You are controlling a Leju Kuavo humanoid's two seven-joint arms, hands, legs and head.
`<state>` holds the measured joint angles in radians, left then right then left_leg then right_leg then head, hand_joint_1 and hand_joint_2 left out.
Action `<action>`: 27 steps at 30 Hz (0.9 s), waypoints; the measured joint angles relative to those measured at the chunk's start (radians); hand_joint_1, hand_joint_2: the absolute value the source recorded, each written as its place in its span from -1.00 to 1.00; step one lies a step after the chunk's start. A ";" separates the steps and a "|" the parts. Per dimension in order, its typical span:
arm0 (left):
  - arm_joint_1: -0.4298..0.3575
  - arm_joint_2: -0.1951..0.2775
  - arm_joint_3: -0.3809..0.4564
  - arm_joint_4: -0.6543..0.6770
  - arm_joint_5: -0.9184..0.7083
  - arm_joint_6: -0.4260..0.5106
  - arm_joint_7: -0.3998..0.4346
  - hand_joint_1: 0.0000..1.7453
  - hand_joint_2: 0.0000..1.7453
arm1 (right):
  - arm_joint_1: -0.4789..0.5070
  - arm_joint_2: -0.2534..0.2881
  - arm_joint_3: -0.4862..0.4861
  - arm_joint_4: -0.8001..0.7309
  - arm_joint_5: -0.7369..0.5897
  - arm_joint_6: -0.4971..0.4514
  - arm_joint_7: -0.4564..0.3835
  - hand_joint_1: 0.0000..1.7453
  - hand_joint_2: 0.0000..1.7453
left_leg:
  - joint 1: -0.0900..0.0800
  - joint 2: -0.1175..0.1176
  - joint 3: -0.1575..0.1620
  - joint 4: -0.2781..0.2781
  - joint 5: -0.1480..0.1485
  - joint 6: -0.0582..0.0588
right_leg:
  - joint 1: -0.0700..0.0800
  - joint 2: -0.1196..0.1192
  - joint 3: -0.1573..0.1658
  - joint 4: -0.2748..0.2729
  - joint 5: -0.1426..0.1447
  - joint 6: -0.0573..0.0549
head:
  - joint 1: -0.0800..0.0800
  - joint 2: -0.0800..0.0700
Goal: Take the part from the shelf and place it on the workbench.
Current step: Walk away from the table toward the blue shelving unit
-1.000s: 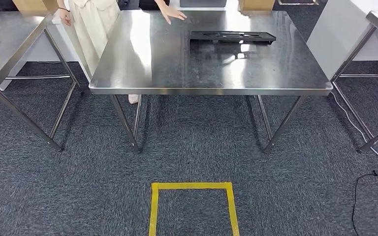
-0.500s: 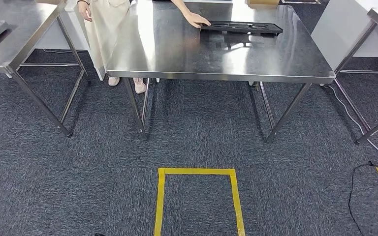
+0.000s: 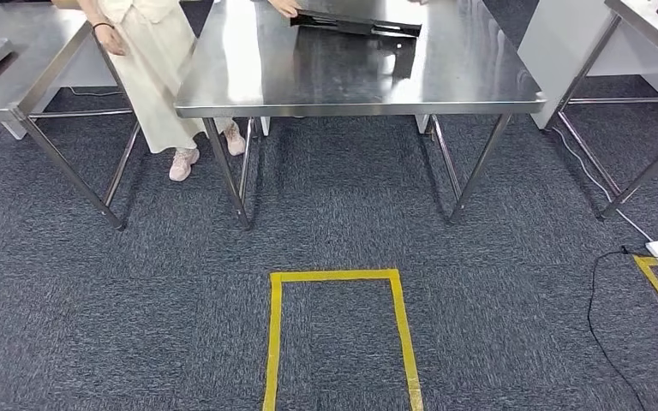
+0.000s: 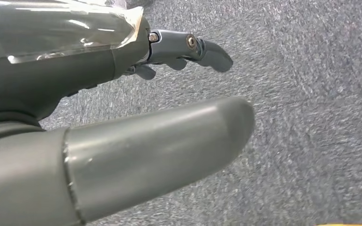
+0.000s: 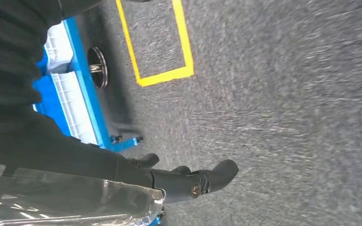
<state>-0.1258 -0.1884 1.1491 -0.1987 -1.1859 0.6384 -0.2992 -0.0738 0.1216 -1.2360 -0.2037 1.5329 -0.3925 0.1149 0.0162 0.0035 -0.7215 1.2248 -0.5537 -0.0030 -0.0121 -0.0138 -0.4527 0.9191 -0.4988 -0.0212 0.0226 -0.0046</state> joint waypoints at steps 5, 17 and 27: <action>-0.001 0.000 -0.005 0.000 -0.014 0.017 0.000 -1.00 -1.00 | 0.005 0.003 0.000 0.000 -0.003 0.000 -0.004 -1.00 1.00 | 0.003 -0.002 0.152 -0.085 0.074 0.008 | 0.005 0.000 -0.055 0.029 0.030 0.012 | -0.009 0.000; 0.002 -0.006 -0.027 0.000 -0.029 0.026 0.001 -1.00 -1.00 | 0.008 0.009 0.000 0.000 -0.004 -0.001 -0.006 -1.00 0.50 | -0.028 0.004 0.234 -0.263 0.052 0.046 | 0.013 -0.001 -0.104 0.047 0.070 0.048 | 0.005 0.000; 0.002 -0.006 -0.028 0.000 -0.028 0.026 0.003 -1.00 -1.00 | 0.009 0.009 0.000 0.000 -0.004 -0.001 -0.008 -1.00 -1.00 | -0.033 0.006 0.230 -0.261 0.057 0.050 | 0.007 -0.001 -0.107 0.045 0.076 0.054 | 0.000 0.000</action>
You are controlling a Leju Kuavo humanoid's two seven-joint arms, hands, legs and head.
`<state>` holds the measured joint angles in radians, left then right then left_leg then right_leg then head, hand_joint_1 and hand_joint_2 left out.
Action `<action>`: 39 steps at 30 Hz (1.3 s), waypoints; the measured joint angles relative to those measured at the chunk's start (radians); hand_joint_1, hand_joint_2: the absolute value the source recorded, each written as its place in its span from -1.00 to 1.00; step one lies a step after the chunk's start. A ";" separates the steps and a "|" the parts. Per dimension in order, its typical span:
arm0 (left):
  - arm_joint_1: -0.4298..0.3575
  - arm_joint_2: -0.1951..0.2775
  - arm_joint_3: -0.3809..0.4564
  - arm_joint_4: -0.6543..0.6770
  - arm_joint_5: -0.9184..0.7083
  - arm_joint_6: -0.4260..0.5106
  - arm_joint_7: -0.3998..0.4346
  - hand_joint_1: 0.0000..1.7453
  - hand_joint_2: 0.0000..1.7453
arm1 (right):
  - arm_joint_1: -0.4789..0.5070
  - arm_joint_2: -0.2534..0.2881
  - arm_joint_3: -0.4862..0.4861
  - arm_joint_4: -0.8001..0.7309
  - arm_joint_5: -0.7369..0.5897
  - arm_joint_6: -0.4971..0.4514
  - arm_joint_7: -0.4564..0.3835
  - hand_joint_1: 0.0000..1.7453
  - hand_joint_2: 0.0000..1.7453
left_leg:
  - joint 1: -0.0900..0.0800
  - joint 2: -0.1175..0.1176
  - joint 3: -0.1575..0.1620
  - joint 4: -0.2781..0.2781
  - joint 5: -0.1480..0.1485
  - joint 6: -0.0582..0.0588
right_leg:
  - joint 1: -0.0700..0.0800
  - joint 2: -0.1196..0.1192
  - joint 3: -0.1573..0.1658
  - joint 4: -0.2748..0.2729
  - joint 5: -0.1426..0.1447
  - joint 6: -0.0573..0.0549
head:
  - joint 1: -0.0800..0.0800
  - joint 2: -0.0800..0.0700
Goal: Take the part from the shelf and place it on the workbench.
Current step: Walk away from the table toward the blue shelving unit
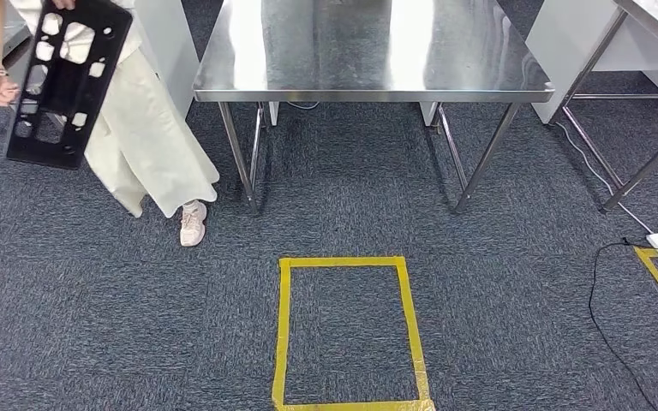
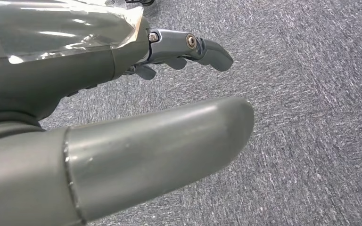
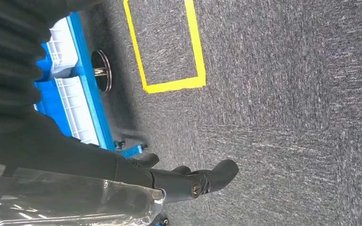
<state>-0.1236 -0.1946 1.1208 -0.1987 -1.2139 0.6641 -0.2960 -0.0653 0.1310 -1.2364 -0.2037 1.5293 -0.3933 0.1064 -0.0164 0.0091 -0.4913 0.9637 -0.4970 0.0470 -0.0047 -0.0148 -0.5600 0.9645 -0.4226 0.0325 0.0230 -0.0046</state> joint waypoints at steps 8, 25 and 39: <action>0.000 0.000 0.000 0.000 0.000 -0.008 -0.003 -1.00 -1.00 | 0.000 0.000 0.000 0.000 0.001 0.000 0.000 -1.00 -1.00 | 0.005 0.000 0.000 0.000 0.002 -0.003 | -0.001 0.000 -0.003 0.000 0.002 -0.003 | -0.005 0.000; -0.001 0.001 0.001 -0.001 0.025 -0.030 -0.005 -1.00 -1.00 | 0.003 -0.003 0.000 0.000 0.012 0.002 -0.007 -1.00 -1.00 | 0.056 0.005 -0.090 0.010 0.082 -0.044 | -0.045 0.016 0.085 0.022 -0.092 0.059 | 0.006 0.000; 0.004 0.001 0.003 -0.001 0.032 -0.027 -0.009 -1.00 -1.00 | 0.006 -0.004 0.000 0.000 0.012 0.003 -0.011 -1.00 -1.00 | 0.040 -0.004 -0.097 0.238 -0.098 -0.024 | 0.002 0.017 -0.018 0.031 -0.021 -0.038 | -0.023 0.000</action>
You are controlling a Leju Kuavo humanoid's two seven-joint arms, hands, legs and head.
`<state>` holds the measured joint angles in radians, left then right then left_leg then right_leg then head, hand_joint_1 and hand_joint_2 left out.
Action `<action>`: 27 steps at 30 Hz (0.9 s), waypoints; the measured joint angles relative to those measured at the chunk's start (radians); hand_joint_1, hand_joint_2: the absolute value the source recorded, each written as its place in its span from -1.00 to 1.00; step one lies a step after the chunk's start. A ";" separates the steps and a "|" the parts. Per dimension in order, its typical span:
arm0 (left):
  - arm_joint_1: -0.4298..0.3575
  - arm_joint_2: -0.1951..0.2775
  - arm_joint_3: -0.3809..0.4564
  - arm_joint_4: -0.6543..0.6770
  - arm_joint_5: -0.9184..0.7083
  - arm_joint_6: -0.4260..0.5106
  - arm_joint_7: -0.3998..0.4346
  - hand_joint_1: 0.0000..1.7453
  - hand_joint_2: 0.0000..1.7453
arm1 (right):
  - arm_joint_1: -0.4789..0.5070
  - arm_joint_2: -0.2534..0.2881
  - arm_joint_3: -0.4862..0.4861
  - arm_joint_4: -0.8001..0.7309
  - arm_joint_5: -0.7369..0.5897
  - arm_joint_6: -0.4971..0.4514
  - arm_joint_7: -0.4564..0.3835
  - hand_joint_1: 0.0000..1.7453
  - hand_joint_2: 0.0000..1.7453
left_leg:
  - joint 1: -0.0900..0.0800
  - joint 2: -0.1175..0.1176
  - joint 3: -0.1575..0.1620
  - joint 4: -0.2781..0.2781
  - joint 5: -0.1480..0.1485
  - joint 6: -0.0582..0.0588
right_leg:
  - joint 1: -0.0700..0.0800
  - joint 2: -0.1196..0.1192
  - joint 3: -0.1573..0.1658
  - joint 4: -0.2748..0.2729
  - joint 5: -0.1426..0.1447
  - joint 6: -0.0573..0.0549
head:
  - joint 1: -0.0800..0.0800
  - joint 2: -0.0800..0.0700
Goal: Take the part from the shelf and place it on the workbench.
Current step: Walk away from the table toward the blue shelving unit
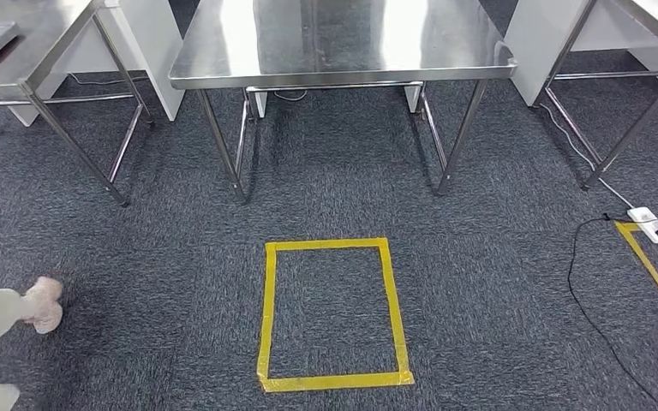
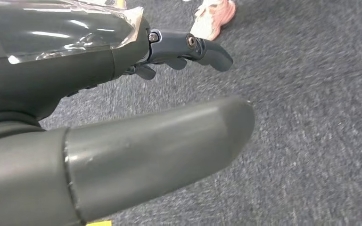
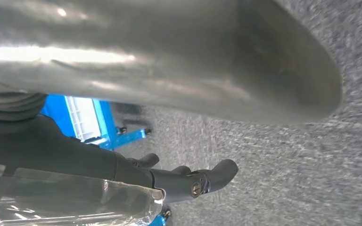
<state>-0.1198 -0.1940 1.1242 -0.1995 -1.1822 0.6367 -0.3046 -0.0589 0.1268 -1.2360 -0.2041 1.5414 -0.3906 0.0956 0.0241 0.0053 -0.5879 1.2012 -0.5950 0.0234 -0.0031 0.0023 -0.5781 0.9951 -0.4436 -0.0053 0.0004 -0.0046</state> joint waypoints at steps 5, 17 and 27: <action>-0.004 0.002 0.000 -0.001 0.000 0.000 -0.003 -1.00 -1.00 | 0.002 0.008 0.000 0.000 -0.005 -0.001 -0.003 -1.00 -1.00 | -0.029 0.003 0.148 -0.222 0.043 0.034 | 0.010 -0.002 -0.013 -0.003 0.029 0.015 | 0.007 0.000; -0.003 -0.006 -0.004 -0.001 -0.020 0.015 -0.020 -1.00 -1.00 | 0.006 0.004 0.000 0.000 0.011 0.015 0.001 -1.00 -1.00 | -0.054 0.005 0.107 -0.243 0.090 0.035 | 0.006 -0.002 -0.032 -0.031 0.071 0.040 | 0.026 0.000; -0.003 -0.007 -0.005 -0.001 -0.022 0.016 -0.019 -1.00 -1.00 | 0.004 0.004 0.000 0.000 0.012 0.018 0.004 -1.00 -1.00 | -0.056 0.005 0.100 -0.242 0.092 0.038 | 0.004 -0.002 -0.036 -0.033 0.082 0.031 | 0.024 0.000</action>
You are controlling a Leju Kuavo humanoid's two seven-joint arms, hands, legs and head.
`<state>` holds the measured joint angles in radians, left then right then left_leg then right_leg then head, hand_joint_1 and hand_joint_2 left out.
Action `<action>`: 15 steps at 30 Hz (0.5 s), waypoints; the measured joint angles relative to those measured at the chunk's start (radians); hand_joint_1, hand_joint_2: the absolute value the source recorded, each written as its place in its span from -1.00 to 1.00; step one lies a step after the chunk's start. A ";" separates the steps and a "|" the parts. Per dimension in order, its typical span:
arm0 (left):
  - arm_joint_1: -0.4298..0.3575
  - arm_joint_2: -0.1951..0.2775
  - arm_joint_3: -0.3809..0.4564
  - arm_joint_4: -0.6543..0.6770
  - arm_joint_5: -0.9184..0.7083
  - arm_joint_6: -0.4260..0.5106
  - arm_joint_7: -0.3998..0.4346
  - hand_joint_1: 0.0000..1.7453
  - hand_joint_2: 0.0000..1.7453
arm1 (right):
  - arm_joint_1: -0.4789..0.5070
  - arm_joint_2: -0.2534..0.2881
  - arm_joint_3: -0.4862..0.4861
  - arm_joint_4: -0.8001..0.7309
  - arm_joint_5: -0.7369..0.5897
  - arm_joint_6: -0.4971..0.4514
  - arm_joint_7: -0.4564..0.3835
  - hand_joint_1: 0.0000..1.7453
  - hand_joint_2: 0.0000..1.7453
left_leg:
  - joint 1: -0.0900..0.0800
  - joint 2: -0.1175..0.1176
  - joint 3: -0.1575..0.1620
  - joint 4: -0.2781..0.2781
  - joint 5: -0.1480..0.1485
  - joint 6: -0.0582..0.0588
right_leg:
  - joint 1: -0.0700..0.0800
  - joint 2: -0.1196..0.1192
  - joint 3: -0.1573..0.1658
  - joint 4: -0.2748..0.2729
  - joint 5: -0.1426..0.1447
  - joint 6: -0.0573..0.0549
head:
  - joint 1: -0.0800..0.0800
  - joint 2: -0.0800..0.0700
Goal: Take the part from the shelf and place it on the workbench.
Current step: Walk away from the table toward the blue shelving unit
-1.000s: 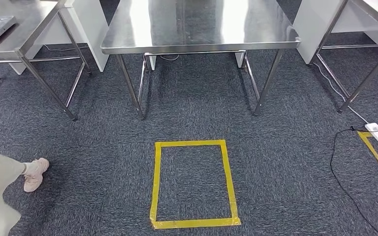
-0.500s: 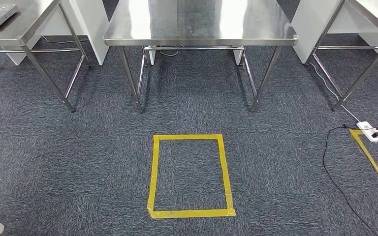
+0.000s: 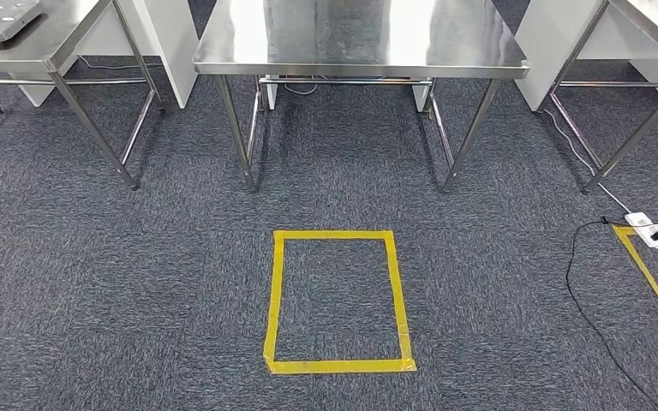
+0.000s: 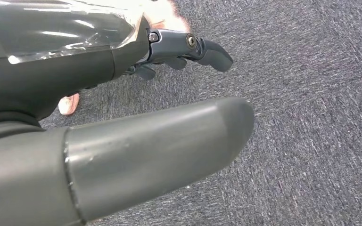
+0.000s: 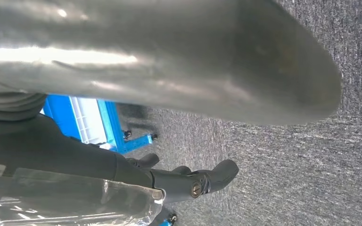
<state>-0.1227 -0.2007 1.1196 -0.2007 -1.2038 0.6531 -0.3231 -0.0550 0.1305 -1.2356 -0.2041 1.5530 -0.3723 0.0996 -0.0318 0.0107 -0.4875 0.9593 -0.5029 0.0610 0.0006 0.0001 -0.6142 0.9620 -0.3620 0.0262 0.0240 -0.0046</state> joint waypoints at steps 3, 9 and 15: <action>0.000 0.000 -0.001 0.000 -0.002 0.000 -0.001 -1.00 -1.00 | -0.001 0.000 0.000 0.000 0.000 0.000 0.001 -1.00 -1.00 | 0.000 0.000 -0.002 0.000 0.000 0.000 | 0.000 0.000 -0.002 0.000 0.000 0.000 | 0.000 0.000; 0.000 0.000 -0.008 0.000 -0.008 -0.008 -0.007 -1.00 -1.00 | -0.001 0.000 0.000 0.000 -0.001 0.000 0.004 -1.00 -1.00 | 0.000 0.000 -0.004 0.000 0.000 0.000 | 0.000 0.000 -0.004 0.000 0.000 0.000 | 0.000 0.000; 0.000 0.000 -0.010 0.000 0.004 -0.018 0.001 -1.00 -1.00 | -0.001 0.001 0.000 0.000 0.000 0.000 0.004 -1.00 -1.00 | -0.001 0.000 -0.005 0.002 0.000 0.001 | -0.003 0.000 -0.005 -0.001 0.002 0.002 | -0.001 0.000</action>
<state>-0.1227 -0.2002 1.1101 -0.2007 -1.2002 0.6349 -0.3217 -0.0559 0.1311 -1.2356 -0.2041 1.5535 -0.3727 0.1034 -0.0331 0.0110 -0.4929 0.9613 -0.5033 0.0622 -0.0027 -0.0003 -0.6190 0.9606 -0.3604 0.0285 0.0234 -0.0046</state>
